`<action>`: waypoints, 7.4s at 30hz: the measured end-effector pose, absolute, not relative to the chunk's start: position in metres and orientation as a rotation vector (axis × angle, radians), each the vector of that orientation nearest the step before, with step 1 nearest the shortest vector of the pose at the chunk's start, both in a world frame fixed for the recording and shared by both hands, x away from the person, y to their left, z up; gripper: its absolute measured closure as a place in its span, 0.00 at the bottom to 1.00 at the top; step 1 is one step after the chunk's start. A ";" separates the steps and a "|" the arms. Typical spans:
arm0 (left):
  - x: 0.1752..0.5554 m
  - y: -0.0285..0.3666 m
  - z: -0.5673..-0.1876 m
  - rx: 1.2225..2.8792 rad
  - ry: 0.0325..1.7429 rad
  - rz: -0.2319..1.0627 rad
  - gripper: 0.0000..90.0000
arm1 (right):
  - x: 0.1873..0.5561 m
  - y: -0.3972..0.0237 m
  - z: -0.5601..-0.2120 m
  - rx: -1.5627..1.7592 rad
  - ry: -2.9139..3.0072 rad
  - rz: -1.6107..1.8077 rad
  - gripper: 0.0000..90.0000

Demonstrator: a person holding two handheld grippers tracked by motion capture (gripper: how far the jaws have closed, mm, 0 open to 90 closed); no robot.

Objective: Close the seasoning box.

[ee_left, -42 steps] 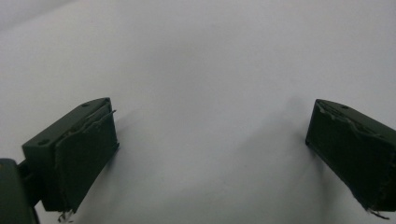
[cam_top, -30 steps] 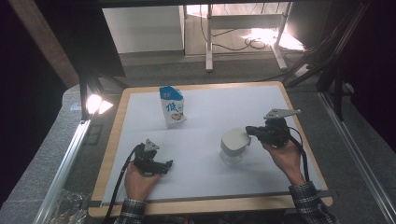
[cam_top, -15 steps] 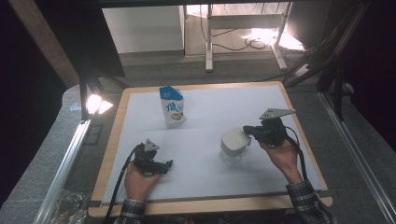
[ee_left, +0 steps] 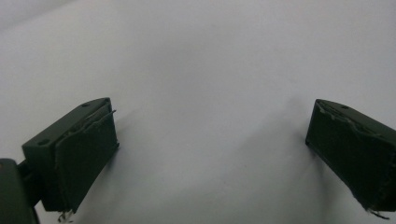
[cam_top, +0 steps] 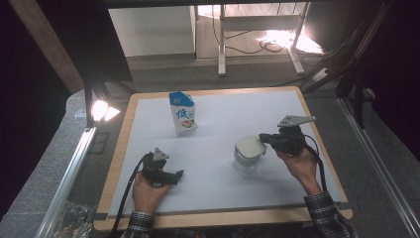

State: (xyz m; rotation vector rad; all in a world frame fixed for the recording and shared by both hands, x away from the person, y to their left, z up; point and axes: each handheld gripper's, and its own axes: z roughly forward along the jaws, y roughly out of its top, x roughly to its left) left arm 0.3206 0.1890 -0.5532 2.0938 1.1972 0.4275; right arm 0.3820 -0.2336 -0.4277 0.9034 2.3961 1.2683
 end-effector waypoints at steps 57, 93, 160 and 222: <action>0.321 0.189 -0.553 2.099 1.199 0.423 0.02 | 0.385 -0.258 -0.455 0.984 2.365 1.252 0.98; 0.347 0.202 -0.527 2.126 1.163 0.449 0.09 | 0.349 -0.270 -0.480 1.026 2.354 1.181 0.55; 0.475 0.207 -0.465 2.029 0.868 0.395 0.89 | 0.331 -0.269 -0.511 1.012 2.305 1.130 0.34; 0.400 0.175 -0.434 2.029 0.732 0.309 1.00 | 0.310 -0.264 -0.518 0.954 2.369 1.227 0.41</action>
